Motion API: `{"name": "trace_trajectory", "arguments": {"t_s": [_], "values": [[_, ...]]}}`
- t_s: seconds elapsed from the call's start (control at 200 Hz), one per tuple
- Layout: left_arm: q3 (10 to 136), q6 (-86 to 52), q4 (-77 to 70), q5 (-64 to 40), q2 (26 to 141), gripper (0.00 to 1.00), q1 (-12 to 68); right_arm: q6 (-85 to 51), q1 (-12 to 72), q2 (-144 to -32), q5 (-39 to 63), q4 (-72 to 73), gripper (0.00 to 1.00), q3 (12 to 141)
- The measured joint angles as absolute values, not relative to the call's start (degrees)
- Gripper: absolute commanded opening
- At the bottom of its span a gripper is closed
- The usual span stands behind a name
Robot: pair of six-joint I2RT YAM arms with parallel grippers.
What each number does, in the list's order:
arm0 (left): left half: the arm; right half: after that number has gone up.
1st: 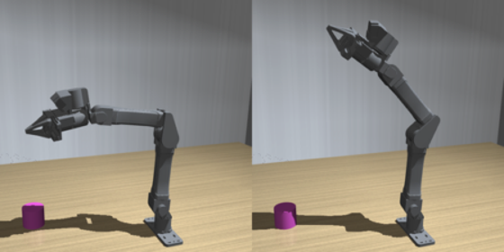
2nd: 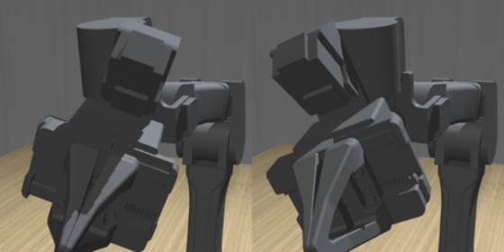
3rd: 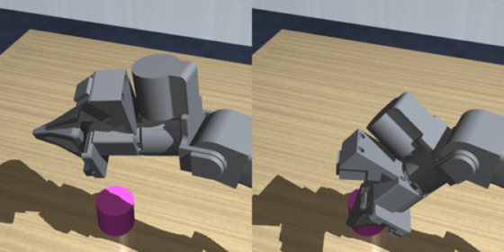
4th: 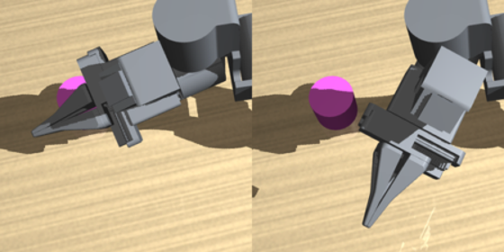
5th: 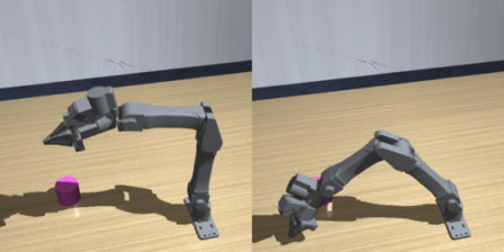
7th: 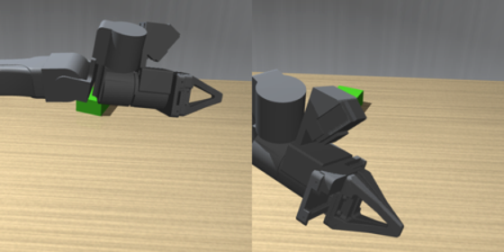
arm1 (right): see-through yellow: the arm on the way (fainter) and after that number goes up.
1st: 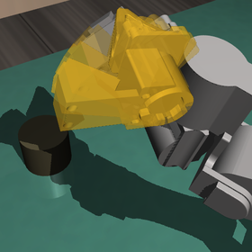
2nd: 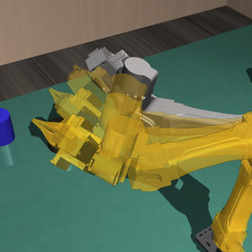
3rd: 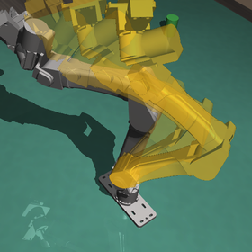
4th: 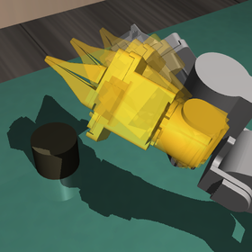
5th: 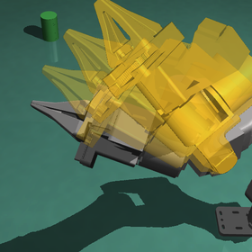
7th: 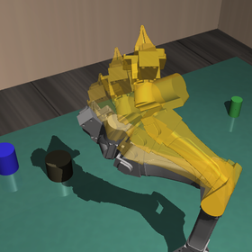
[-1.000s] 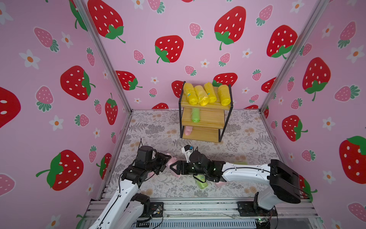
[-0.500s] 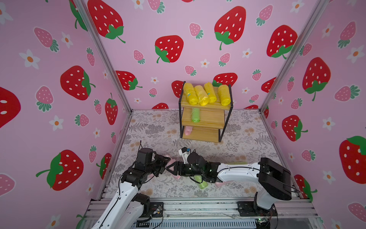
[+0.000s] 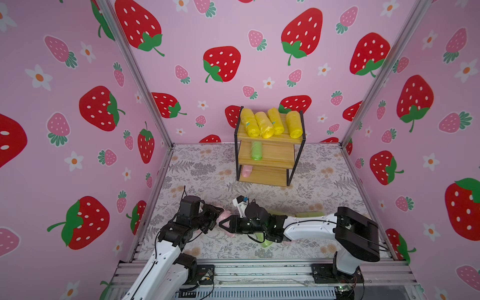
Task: Sort the rolls of trash bags by color and place them on the shelf
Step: Pick up the roll of trash bags from the center of the board.
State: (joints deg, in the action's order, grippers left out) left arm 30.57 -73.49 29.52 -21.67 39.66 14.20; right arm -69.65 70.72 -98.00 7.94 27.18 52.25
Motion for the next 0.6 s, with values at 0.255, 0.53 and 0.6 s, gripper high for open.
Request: {"name": "trace_trajectory", "arguments": {"t_s": [0.255, 0.53, 0.6], "values": [[31.68, -71.13, 32.40, -19.68, 39.05, 0.81, 14.20, -71.70, 65.65, -94.11, 4.01, 26.17, 0.00, 44.18], [33.89, -67.51, 35.64, -17.10, 39.05, 0.79, 14.20, -75.90, 53.21, -95.46, 0.19, 37.71, 0.00, 40.91], [33.89, -67.18, 36.18, -16.99, 39.03, 0.79, 14.20, -77.23, 50.83, -99.22, -1.17, 44.62, 0.00, 41.10]]}}
